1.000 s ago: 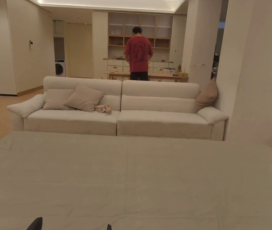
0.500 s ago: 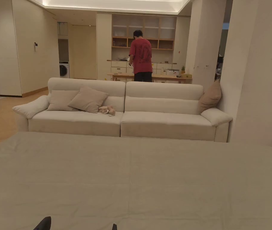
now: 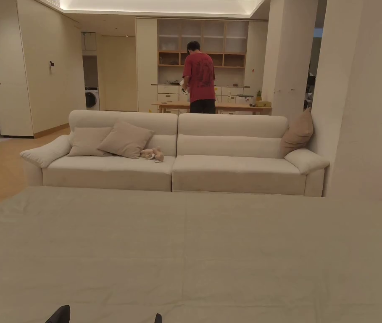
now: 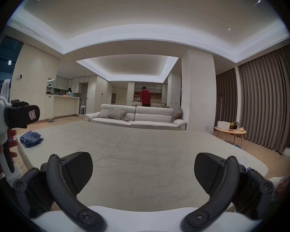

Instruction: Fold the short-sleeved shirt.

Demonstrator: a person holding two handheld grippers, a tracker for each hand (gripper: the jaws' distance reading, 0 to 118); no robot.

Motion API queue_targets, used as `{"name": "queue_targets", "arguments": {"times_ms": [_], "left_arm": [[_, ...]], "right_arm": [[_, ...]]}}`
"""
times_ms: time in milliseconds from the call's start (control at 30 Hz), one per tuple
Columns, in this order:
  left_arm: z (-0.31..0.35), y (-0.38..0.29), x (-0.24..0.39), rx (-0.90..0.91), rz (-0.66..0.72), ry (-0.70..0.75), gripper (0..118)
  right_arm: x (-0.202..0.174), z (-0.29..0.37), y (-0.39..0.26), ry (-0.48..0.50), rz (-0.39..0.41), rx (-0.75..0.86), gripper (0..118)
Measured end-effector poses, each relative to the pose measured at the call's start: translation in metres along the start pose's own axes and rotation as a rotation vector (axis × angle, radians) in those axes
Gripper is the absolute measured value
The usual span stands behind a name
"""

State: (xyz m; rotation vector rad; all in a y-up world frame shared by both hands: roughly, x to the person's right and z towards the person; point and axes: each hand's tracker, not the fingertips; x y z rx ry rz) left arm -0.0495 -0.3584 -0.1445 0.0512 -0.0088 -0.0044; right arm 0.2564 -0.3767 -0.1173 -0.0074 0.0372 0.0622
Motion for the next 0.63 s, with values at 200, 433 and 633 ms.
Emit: {"name": "queue_targets", "arguments": {"times_ms": [200,433,633], "left_arm": [[-0.0005,0.0001,-0.0004,-0.006,0.007,-0.015,118],[0.0005,0.0007,0.0004,0.000,0.001,-0.012,118],[-0.0001,0.0009,0.0004,-0.005,0.002,-0.013,118]], "right_arm": [[0.0006,-0.0005,0.0003,-0.002,-0.002,-0.002,118],[-0.0032,0.0038,-0.0008,-0.020,0.023,0.028,118],[-0.0013,0.0036,0.0000,-0.020,0.011,0.028,118]]}}
